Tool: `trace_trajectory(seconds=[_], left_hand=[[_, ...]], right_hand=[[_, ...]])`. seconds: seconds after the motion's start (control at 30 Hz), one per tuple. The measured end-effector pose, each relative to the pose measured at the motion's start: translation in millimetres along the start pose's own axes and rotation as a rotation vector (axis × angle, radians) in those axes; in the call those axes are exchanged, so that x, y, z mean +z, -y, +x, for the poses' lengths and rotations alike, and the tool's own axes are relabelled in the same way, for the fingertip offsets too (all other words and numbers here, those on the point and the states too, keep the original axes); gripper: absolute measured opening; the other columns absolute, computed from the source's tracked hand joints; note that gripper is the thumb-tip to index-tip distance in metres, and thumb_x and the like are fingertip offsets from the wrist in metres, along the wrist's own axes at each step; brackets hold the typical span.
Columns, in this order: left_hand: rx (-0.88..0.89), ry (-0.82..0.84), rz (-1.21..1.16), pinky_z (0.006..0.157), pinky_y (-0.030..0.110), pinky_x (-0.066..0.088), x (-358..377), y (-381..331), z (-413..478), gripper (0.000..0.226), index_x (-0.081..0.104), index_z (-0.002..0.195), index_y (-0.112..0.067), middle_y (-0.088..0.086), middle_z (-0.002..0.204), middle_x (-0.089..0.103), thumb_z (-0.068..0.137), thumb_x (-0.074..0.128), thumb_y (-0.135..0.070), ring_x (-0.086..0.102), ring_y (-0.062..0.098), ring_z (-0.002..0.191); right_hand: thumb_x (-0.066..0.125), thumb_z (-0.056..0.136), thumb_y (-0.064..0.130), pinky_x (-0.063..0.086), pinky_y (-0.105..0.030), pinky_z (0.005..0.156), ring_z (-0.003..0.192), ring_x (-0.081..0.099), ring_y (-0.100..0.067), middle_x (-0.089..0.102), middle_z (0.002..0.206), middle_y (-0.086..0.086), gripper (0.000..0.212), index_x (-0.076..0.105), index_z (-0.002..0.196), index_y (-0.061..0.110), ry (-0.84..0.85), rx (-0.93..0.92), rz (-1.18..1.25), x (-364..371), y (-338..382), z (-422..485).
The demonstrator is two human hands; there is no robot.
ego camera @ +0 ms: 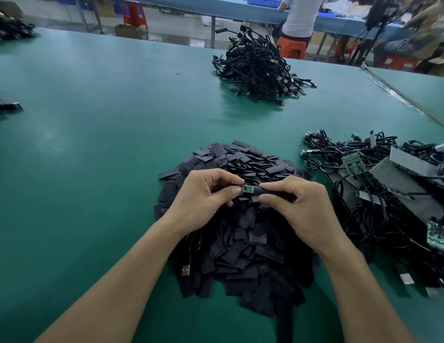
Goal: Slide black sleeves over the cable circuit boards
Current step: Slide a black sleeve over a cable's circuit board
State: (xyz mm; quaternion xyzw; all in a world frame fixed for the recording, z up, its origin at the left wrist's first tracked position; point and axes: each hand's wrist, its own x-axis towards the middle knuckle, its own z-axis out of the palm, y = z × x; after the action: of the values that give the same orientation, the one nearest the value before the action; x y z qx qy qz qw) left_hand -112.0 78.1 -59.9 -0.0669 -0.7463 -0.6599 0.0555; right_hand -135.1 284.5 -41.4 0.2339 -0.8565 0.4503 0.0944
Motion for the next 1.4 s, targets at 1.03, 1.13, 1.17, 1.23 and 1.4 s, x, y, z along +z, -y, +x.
trace_trajectory(seconds=[1.03,1.13,1.17,1.23,1.4], left_hand=[[-0.059,0.014,-0.092,0.058,0.017,0.053,-6.1,-3.7,-1.0,0.013,0.074,0.092,-0.016,0.006,0.077,0.077,0.087,0.074,-0.004,0.074,0.014,0.07],[-0.072,0.025,-0.1,0.059,0.018,0.053,-6.7,-4.5,-1.2,0.013,0.074,0.092,-0.015,0.007,0.078,0.077,0.087,0.073,-0.003,0.074,0.015,0.07],[-0.078,0.028,-0.103,0.059,0.018,0.053,-6.8,-4.6,-1.2,0.013,0.073,0.092,-0.015,0.007,0.078,0.077,0.087,0.073,-0.003,0.074,0.015,0.07],[-0.087,0.035,-0.111,0.059,0.018,0.053,-7.0,-4.3,-1.0,0.014,0.073,0.092,-0.015,0.007,0.078,0.077,0.088,0.072,-0.002,0.074,0.014,0.07],[-0.084,0.05,-0.093,0.059,0.017,0.053,-6.8,-3.4,-1.0,0.017,0.073,0.091,-0.016,0.005,0.076,0.077,0.088,0.071,0.0,0.074,0.014,0.07]], right_hand=[[0.084,0.076,0.016,0.049,-0.016,0.08,0.084,0.065,-0.007,0.072,0.091,0.003,0.033,0.076,0.108,0.013,-0.075,-0.201,-0.162,13.8,6.2,-1.4],[0.082,0.078,0.018,0.05,-0.021,0.077,0.079,0.064,-0.01,0.071,0.086,0.003,0.027,0.077,0.103,0.011,-0.067,-0.219,-0.179,13.7,2.8,-0.9],[0.082,0.078,0.019,0.049,-0.022,0.076,0.078,0.063,-0.011,0.07,0.084,0.003,0.027,0.077,0.103,0.01,-0.064,-0.226,-0.192,14.0,1.5,-0.5],[0.08,0.079,0.02,0.048,-0.022,0.074,0.076,0.061,-0.012,0.068,0.081,0.003,0.026,0.077,0.103,0.01,-0.06,-0.239,-0.209,14.4,-0.6,0.0],[0.077,0.083,0.023,0.045,-0.021,0.076,0.08,0.058,-0.012,0.064,0.083,0.007,0.026,0.076,0.107,0.013,-0.01,-0.267,-0.229,15.5,-3.1,1.7]])
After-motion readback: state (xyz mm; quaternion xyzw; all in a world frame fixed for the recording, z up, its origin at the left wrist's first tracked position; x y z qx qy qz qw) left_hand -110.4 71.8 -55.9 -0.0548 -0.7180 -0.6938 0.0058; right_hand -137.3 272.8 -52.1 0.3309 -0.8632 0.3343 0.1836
